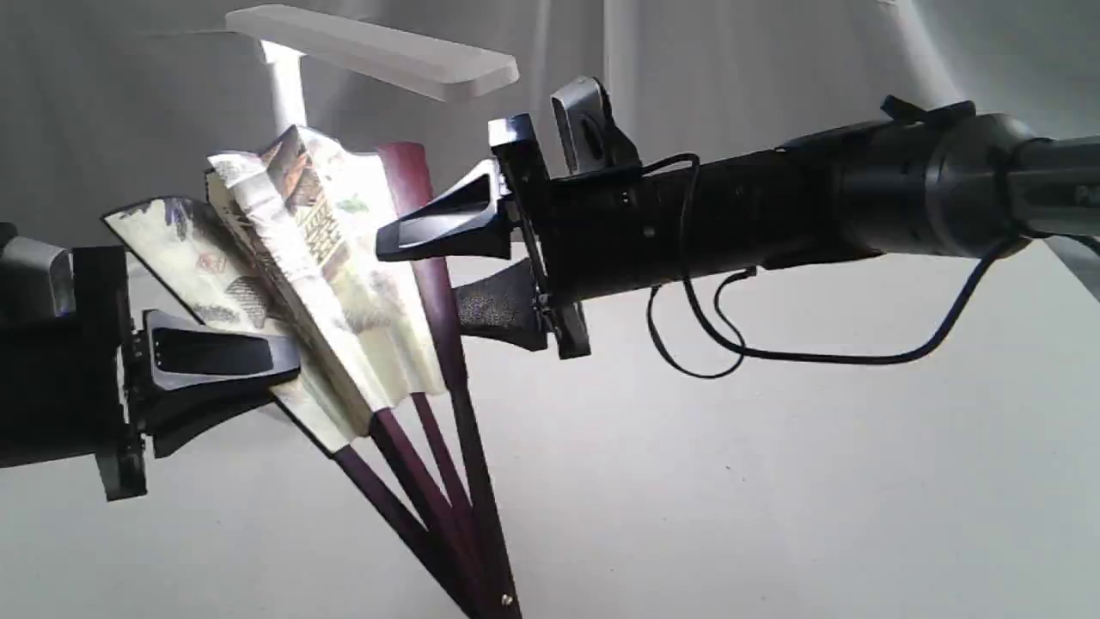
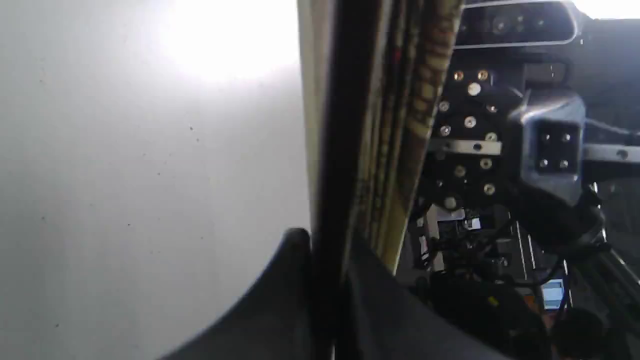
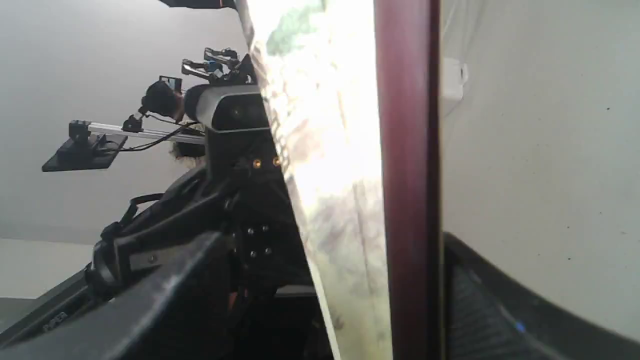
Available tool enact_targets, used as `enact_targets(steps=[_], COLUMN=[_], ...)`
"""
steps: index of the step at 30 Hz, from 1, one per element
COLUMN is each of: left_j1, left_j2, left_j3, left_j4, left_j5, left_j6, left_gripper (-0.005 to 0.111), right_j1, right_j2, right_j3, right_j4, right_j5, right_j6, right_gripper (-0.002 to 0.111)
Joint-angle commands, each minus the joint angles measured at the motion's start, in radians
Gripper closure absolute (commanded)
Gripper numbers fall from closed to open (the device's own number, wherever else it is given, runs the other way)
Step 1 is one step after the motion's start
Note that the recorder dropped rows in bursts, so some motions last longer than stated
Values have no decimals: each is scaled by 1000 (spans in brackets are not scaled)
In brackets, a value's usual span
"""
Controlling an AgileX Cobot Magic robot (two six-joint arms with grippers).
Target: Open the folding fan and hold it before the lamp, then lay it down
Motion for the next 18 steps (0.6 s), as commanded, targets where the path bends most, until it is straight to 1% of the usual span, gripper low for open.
enact_targets(steps=[1,5,11,16,18], left_j1=[2,2,2,2,2], left_j2=[-5,-5,-7,-7,-7], left_j3=[1,1,1,1,1], left_j4=[68,90,176,191,203], left_j5=[26,26,26,26,26], left_j6=[-27,-32,-63,-63,-63], left_gripper=[107,107,107,107,107], right_j1=[-16,-29,-29,-29,-29], right_j2=[-12,-12,-12,-12,-12], right_j3=[-2,-2,-2,-2,-2], right_j4=[18,20,15,-27,-71], right_j5=[-9,38,38,38,38], right_j6=[-18,-20,-23,-57,-72], right_gripper=[50,50,51,59,59])
